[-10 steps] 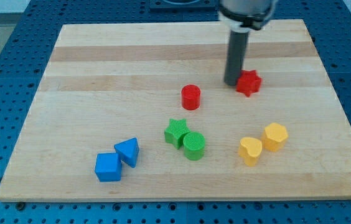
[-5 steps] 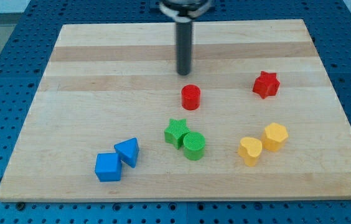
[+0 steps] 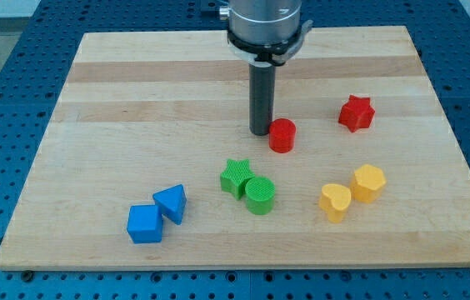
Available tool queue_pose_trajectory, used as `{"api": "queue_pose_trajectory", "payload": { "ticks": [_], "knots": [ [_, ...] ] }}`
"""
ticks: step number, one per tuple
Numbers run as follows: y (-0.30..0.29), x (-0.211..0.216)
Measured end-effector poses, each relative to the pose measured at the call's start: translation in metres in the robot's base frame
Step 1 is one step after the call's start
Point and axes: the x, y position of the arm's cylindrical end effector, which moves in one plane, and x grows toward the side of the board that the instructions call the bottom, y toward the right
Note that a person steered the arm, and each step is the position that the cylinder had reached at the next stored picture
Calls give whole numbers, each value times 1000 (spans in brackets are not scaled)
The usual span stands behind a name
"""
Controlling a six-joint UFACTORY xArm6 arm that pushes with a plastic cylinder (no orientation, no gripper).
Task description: Push the red circle to the bottom left of the red star
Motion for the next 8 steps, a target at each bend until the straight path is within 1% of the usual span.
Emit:
{"api": "queue_pose_trajectory", "payload": {
  "ticks": [2, 3, 4, 5, 6, 8],
  "knots": [
    [18, 4],
    [17, 11],
    [17, 30],
    [14, 25],
    [-8, 20],
    [1, 47]
  ]
}}
